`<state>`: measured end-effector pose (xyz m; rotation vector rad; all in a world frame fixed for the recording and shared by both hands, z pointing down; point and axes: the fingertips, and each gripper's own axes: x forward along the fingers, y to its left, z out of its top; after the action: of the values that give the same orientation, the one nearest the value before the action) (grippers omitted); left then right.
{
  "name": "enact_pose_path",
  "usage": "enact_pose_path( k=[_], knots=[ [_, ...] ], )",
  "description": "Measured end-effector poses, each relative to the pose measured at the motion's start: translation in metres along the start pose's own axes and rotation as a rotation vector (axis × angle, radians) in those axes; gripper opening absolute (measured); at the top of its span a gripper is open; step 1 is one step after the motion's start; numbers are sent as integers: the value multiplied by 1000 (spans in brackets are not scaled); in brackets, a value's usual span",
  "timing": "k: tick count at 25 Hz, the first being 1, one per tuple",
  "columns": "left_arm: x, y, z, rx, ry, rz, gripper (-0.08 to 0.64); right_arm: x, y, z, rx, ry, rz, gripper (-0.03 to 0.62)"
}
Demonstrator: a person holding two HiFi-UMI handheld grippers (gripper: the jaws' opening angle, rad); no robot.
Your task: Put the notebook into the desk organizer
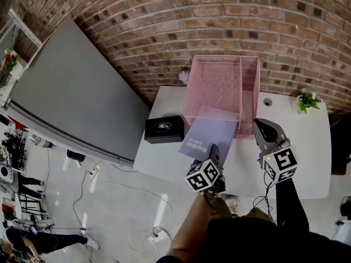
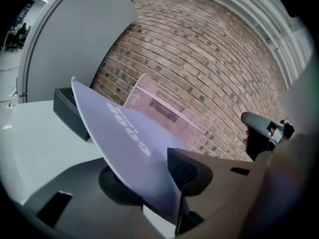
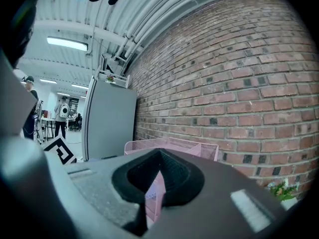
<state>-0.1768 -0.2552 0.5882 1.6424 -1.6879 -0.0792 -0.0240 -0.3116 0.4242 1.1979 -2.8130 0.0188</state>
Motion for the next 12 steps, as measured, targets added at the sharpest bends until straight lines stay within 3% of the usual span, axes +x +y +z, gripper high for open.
enact_pose_path(
  k=[6, 12],
  knots=[
    [-3, -11, -8, 86, 75, -86, 169, 7, 17, 8, -6, -23, 44, 0],
    [-13, -22, -19, 143, 171, -218, 216, 5, 28, 11, -13, -30, 73, 0]
  ],
)
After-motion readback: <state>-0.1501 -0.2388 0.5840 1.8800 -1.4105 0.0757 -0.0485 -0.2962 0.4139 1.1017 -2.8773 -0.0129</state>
